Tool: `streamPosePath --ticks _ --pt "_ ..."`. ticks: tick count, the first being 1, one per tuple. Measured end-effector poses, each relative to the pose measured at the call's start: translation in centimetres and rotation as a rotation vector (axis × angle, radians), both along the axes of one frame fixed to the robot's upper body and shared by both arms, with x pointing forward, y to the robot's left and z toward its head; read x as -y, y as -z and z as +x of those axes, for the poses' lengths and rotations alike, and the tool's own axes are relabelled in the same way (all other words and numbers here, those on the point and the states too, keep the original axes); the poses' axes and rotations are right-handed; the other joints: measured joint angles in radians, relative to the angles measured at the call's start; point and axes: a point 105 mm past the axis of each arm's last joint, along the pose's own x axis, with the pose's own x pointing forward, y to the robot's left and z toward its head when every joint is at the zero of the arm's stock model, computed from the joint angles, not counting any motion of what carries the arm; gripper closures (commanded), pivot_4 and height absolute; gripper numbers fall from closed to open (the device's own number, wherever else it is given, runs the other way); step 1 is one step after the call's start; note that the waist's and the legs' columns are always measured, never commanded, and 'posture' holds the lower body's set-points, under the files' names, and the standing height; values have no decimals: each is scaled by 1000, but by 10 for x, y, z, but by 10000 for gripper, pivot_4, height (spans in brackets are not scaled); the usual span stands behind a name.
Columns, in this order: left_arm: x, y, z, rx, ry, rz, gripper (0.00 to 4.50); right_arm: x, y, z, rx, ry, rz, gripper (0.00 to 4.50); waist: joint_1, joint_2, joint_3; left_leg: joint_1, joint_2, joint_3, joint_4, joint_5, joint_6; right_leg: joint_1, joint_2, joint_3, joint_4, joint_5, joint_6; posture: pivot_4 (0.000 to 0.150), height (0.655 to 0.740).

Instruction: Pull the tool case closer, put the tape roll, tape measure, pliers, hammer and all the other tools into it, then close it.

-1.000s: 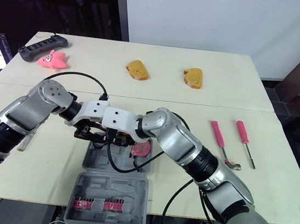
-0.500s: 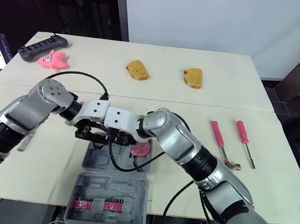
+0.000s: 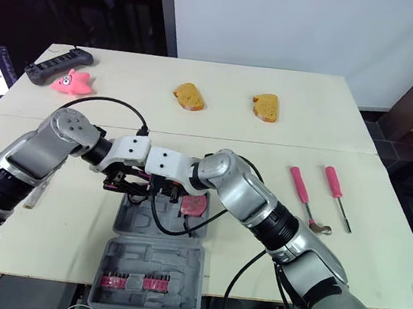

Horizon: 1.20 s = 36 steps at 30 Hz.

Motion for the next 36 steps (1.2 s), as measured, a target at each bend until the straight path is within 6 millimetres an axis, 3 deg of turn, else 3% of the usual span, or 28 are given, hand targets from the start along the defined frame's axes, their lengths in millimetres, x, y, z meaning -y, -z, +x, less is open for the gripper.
streamPosePath --ticks 2,5,6,12,18,25,36 --pt "1 1 1 0 2 -7 11249 0 0 0 -1 1 -1 34742 0 0 0 0 0 0 0 0 0 0 0 0 0 0 0 1500 7400" --pt "6 -4 -1 16 48 -40 712 3 6 -2 -23 -7 -15 34745 0 0 0 0 0 0 0 0 0 0 0 0 0 0 0 1500 7400" --pt "6 -6 -1 22 60 -51 0 4 8 -3 -31 -7 -18 34745 0 0 0 0 0 0 0 0 -1 0 0 0 0 0 0 1500 7400" --pt "-14 -15 -8 -8 11 -135 0 13 16 -3 -40 14 -41 34745 -5 0 0 0 0 0 0 0 0 0 0 0 0 0 0 1500 7400" --pt "-71 -17 -30 -105 -185 -263 0 24 22 -15 -63 34 -57 34745 -11 0 0 1 0 0 0 -1 1 0 0 0 0 0 0 1500 7400" --pt "-128 11 -62 -77 -340 -410 0 38 10 -29 -60 25 -71 34745 5 1 0 0 0 0 0 -1 1 0 0 -1 0 0 0 1500 7400" --pt "-131 25 -84 -24 -272 -461 0 47 12 -36 -83 3 -183 34745 3 1 0 1 0 0 0 -1 1 0 0 0 0 0 0 1500 7400"
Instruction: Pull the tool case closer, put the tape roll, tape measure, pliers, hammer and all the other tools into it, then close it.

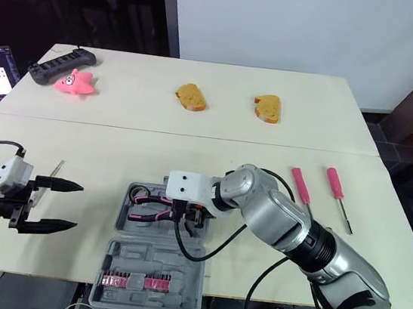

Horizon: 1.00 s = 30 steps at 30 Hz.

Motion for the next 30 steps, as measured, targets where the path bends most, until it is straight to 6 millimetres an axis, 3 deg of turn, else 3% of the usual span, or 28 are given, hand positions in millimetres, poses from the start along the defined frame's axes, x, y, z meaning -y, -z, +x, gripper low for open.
streamPosePath --ticks 7,14,30 --pt "-6 8 -5 42 21 -27 0 -6 8 -5 -32 -8 -47 34745 -2 0 0 0 0 0 0 0 0 0 0 0 0 0 0 1500 7400" --pt "-4 7 -5 130 45 -59 0 -22 9 3 -22 12 -48 34745 -2 0 0 0 0 0 0 0 0 0 0 0 0 0 0 1500 7400" --pt "-4 4 0 170 44 -59 0 -37 15 11 -12 4 -88 34745 -4 0 0 0 0 0 0 0 0 0 0 0 0 0 0 1500 7400"
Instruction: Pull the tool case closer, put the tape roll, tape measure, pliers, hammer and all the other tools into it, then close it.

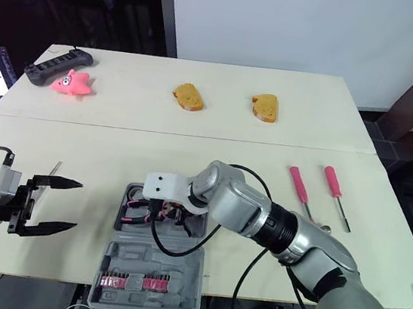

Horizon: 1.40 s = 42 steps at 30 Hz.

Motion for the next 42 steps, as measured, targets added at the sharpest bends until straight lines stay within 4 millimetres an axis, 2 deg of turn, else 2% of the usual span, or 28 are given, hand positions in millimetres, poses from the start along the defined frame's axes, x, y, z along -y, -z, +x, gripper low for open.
streamPosePath --ticks 9,16,26,42 --pt "1 0 6 6 -2 13 0 0 -4 -1 -15 -7 -30 34745 1 0 0 0 0 0 0 0 0 0 0 0 0 0 0 1500 7400" --pt "0 2 8 -4 -9 13 0 -3 -22 -8 -20 -25 -33 34745 0 0 0 0 0 0 0 0 0 0 0 0 0 0 0 1500 7400" --pt "2 5 8 -16 3 14 0 -7 -12 -13 -46 3 -60 34745 1 0 0 0 0 0 0 0 0 0 0 0 0 0 0 1500 7400" --pt "4 7 8 -18 0 12 0 -15 -1 -9 -55 37 -67 34745 0 0 0 0 0 0 -1 0 0 0 0 0 0 0 0 1500 7400"
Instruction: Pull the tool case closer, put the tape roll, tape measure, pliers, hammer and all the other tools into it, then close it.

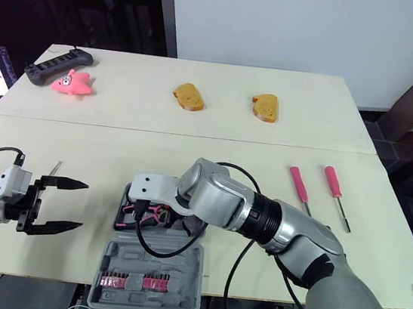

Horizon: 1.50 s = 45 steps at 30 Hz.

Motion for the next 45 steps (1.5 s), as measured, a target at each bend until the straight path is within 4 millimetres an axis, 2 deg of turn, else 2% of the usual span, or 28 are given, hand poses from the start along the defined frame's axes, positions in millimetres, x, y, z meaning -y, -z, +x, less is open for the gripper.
streamPosePath --ticks 13,15,18,20,21,25,29,30,31,33,37,39,45 --pt "1 0 0 4 -3 2 0 -2 7 0 -6 -7 24 34745 -22 0 0 1 0 0 -1 0 0 0 0 0 0 0 0 1500 7400" --pt "2 -2 1 10 -2 2 0 -2 9 0 -6 -4 24 24555 -27 0 0 1 0 0 -1 0 0 0 0 0 0 0 0 1500 7400" --pt "2 -2 2 14 -2 1 0 7 26 1 -50 39 -18 12189 -26 0 0 0 0 0 -1 0 0 0 0 0 0 0 0 1500 7400" --pt "1 -2 2 11 -5 2 0 7 24 3 -41 46 -10 1542 -26 0 -1 0 0 0 -1 0 0 0 0 0 0 0 0 1500 7400" --pt "1 -2 2 12 -4 2 0 6 23 3 -42 44 -9 309 -26 0 -1 0 0 -1 -1 0 0 0 0 0 0 0 0 1500 7400" --pt "2 -2 3 14 -5 2 0 3 22 4 -45 52 6 309 -26 0 0 0 0 -1 -1 0 0 0 0 0 0 0 0 1500 7400" --pt "2 -2 3 13 -4 5 0 -2 9 13 -30 87 84 309 -24 1 0 0 0 -1 -1 0 0 0 0 0 0 0 0 1500 7400" --pt "2 -2 3 12 -4 6 0 -4 5 13 -33 90 103 5641 -25 1 0 0 0 -1 -1 0 0 0 0 0 0 0 0 1500 7400" --pt "2 -2 3 12 -5 6 0 -6 2 13 -37 89 122 8143 -24 1 0 0 0 -1 -1 0 0 0 0 0 0 0 0 1500 7400" --pt "2 -1 3 11 -5 9 0 -12 -2 11 -44 80 154 17161 -26 1 0 0 0 -1 -1 0 0 0 0 0 0 0 0 1500 7400" --pt "2 -1 3 11 -5 10 0 -17 1 7 -63 68 177 37203 -25 1 0 0 0 0 -1 0 0 0 0 0 0 0 0 1500 7400" --pt "2 -1 3 10 -5 10 0 -21 3 6 -62 66 191 44762 -25 1 0 0 0 -1 -1 0 0 0 0 0 0 0 0 1500 7400" --pt "2 -1 3 11 -6 10 0 -27 11 7 -66 67 206 44762 -25 1 0 0 0 -1 -1 0 0 0 0 0 0 0 0 1500 7400"
